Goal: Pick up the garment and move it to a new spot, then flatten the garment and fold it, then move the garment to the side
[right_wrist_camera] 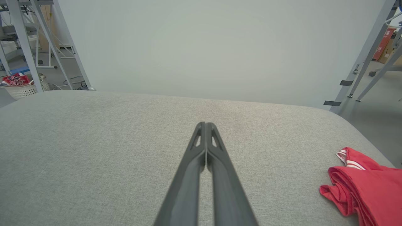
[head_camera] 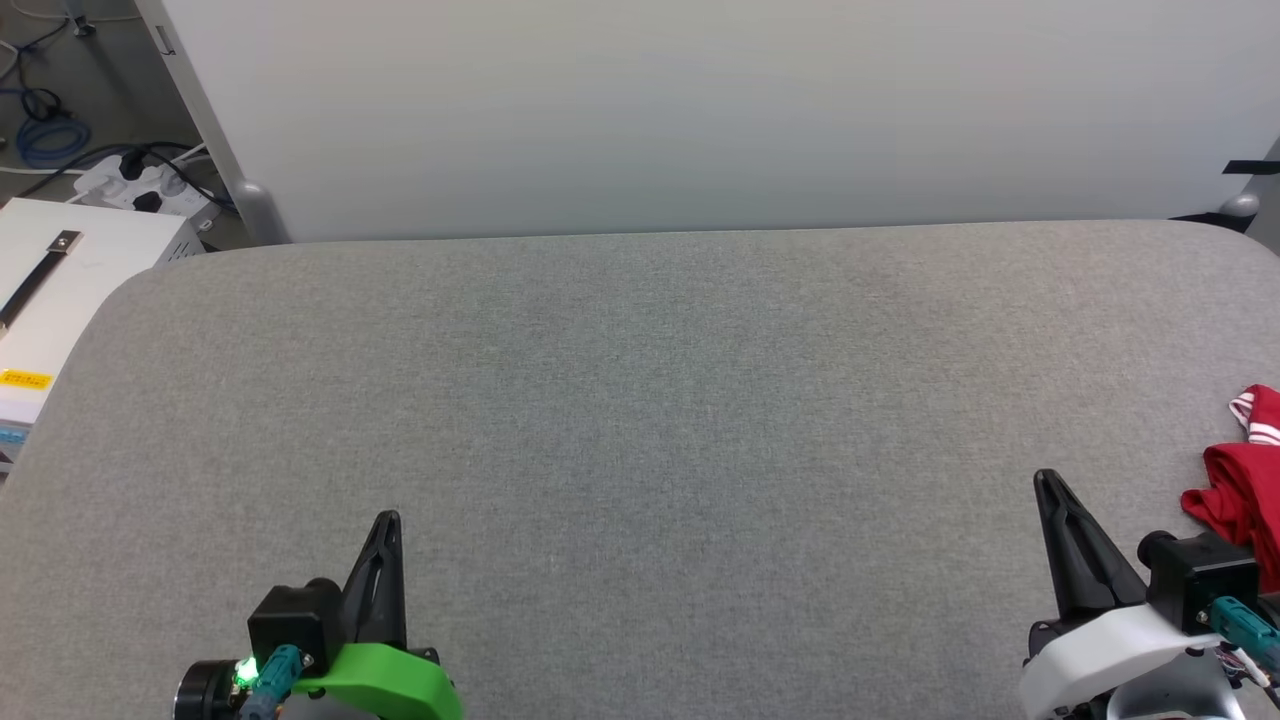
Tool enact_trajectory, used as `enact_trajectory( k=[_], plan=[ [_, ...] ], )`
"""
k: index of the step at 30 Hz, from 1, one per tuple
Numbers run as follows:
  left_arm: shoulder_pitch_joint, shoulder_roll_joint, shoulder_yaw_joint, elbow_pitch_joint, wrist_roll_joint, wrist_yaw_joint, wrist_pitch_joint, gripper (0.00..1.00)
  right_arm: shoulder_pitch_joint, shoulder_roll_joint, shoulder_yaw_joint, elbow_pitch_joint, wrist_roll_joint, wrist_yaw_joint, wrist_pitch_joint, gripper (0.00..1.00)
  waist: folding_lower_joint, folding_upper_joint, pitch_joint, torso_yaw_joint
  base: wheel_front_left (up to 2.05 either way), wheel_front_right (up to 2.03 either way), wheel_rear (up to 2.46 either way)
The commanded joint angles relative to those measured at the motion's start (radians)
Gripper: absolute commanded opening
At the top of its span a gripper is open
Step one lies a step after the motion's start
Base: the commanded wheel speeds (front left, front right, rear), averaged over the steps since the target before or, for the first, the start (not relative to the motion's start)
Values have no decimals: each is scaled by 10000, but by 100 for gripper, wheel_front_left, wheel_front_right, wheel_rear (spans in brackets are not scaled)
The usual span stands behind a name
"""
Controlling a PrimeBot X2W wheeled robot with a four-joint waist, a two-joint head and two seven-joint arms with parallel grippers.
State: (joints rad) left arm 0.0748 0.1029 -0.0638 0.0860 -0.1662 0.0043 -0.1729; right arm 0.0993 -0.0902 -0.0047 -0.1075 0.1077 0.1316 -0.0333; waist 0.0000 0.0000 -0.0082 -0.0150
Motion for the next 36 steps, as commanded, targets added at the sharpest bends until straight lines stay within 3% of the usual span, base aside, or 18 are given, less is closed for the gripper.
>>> enact_trajectory(
  k=[1,36],
  plan=[
    [-227,-37,23,-60,125,-15,72,0,-205,52,-4,62,-70,-3,46,0,0,0,1,3,0,0,0],
    [-448,-244,284,-399,776,-27,774,0,-539,199,18,491,-497,-6,167,0,0,0,36,65,0,0,0]
  ],
)
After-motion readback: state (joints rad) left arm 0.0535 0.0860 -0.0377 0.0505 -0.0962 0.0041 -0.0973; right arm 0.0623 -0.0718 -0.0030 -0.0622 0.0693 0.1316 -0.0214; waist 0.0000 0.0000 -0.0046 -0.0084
